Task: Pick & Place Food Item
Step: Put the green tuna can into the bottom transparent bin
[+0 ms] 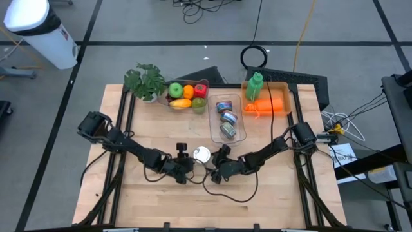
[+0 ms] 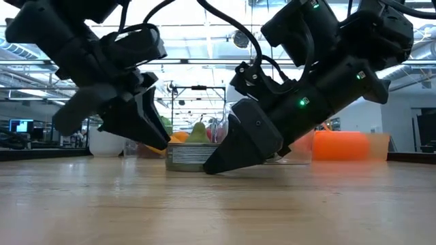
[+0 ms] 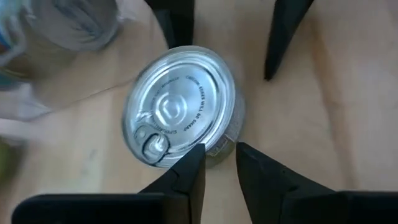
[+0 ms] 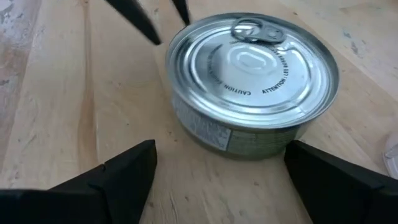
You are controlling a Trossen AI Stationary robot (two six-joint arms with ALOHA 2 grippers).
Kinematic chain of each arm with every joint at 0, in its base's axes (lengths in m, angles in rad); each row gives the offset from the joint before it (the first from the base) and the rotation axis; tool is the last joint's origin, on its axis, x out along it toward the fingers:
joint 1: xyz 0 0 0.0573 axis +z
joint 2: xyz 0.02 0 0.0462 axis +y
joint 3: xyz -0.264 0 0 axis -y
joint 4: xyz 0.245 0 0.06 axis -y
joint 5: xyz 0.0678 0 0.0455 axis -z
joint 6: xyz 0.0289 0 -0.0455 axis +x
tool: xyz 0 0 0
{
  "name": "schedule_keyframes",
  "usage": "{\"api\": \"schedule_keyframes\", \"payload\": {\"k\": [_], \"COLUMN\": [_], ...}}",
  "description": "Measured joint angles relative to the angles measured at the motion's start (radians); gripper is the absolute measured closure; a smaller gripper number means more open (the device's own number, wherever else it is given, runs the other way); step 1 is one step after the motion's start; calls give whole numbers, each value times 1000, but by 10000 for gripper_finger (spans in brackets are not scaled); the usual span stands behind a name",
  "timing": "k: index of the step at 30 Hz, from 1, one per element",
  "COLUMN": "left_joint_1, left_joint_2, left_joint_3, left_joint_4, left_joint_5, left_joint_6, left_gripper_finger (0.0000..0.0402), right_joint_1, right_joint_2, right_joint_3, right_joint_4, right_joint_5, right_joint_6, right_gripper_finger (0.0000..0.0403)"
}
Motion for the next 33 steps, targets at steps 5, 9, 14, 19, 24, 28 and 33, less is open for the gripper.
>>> {"api": "schedule_keyframes", "payload": {"k": [5, 9, 14, 19, 24, 28, 33], "left_joint_1": [5, 13, 14, 38, 39, 28, 16], "left_joint_2": [13, 17, 25, 67, 99, 102, 102], "left_joint_3": [2, 1, 2, 6, 8, 8, 6], "left_joint_4": [2, -6, -42, -32, -15, -7, -10], "left_joint_5": [-61, -47, 12, 110, 110, 108, 104], "left_joint_6": [6, -18, 88, 65, 36, 23, -11], "left_gripper_finger": [297, 297, 297, 297, 297, 298, 298], "right_joint_1": [0, 0, 0, 2, 11, 1, -5], "right_joint_2": [1, 1, 1, 2, -4, -21, -23], "right_joint_3": [0, 0, 0, 0, 0, 0, 2], "right_joint_4": [0, 1, 4, 4, 2, 2, 22], "right_joint_5": [-10, -10, -10, -9, -17, -78, -116], "right_joint_6": [-6, -5, -5, -3, 54, 289, 510], "right_gripper_finger": [64, 64, 64, 64, 64, 64, 64]}}
